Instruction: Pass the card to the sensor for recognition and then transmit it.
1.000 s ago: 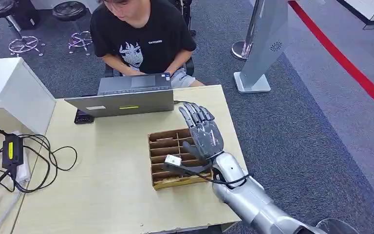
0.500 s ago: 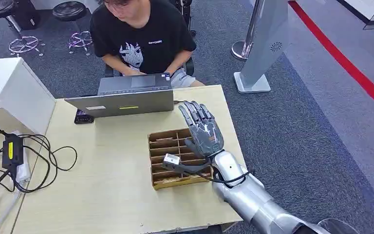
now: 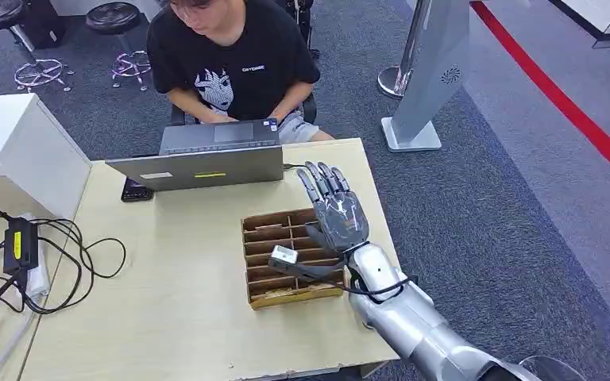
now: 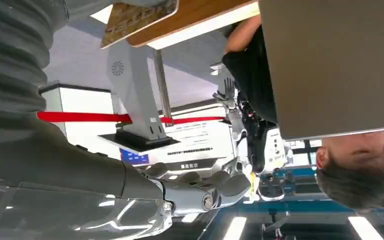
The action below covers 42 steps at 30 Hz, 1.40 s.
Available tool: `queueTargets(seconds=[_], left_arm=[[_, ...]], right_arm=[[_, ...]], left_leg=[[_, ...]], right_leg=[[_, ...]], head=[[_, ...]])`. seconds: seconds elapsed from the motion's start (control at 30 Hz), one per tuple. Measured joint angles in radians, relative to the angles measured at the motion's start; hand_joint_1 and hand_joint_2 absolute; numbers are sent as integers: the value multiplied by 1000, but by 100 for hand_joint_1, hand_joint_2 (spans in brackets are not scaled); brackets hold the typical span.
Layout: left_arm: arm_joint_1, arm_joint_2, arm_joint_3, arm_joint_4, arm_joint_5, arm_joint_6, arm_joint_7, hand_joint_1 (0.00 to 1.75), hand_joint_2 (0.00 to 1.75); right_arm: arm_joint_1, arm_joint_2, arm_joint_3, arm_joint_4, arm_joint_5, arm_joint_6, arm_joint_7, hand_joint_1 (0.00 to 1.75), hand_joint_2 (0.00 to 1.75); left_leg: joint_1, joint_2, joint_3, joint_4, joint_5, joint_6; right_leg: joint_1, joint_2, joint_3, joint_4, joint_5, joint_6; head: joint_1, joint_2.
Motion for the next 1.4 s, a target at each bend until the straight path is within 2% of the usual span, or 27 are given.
queueTargets(seconds=[0.8,1.2,1.23,1.3,1.4], left_arm=[[1,0,0,0,15,2,0,0,175],[1,0,0,0,15,2,0,0,175],[1,0,0,0,15,2,0,0,175],[1,0,0,0,15,2,0,0,175],[1,0,0,0,15,2,0,0,175]], right_arm=[[57,-5,-51,3,-13,-5,-67,0,175],[69,-5,-60,-5,-12,-11,-72,2,175],[69,-5,-60,-5,-12,-11,-72,112,175],[71,-5,-61,-4,-13,-11,-72,171,175],[71,-5,-61,2,-24,-11,-78,173,175]], left_leg=[[0,0,0,0,0,0],[0,0,0,0,0,0],[0,0,0,0,0,0],[0,0,0,0,0,0],[0,0,0,0,0,0]], right_leg=[[0,0,0,0,0,0],[0,0,0,0,0,0],[0,0,0,0,0,0],[0,0,0,0,0,0],[0,0,0,0,0,0]], head=[[0,0],[0,0],[0,0],[0,0],[0,0]])
